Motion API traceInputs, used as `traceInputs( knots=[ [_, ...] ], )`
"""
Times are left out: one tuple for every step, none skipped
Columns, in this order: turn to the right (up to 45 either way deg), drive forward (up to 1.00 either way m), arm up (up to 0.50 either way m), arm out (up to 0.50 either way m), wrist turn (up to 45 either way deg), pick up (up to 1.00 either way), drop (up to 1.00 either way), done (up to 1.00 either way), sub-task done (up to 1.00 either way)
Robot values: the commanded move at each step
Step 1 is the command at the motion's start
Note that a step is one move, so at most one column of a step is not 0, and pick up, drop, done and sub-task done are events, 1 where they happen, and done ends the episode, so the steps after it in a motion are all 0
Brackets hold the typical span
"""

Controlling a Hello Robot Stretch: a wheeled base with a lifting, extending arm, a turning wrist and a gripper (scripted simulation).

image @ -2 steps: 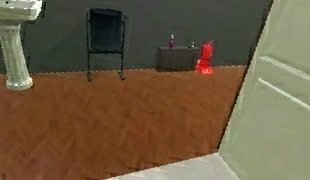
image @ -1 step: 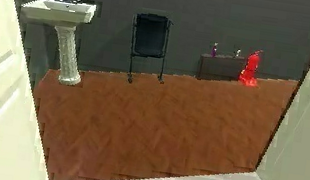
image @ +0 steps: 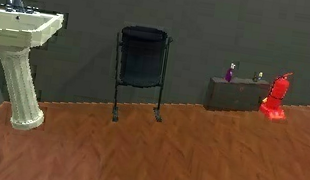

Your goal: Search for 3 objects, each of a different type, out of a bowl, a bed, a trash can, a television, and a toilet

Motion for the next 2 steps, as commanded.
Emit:
traceInputs(
  knots=[
    [-3.0,0.00,0.00,0.00,0.0,0.00,0.00,0.00,0.00],
    [0.0,0.50,0.00,0.00,0.0,0.00,0.00,0.00,0.00]
  ],
)
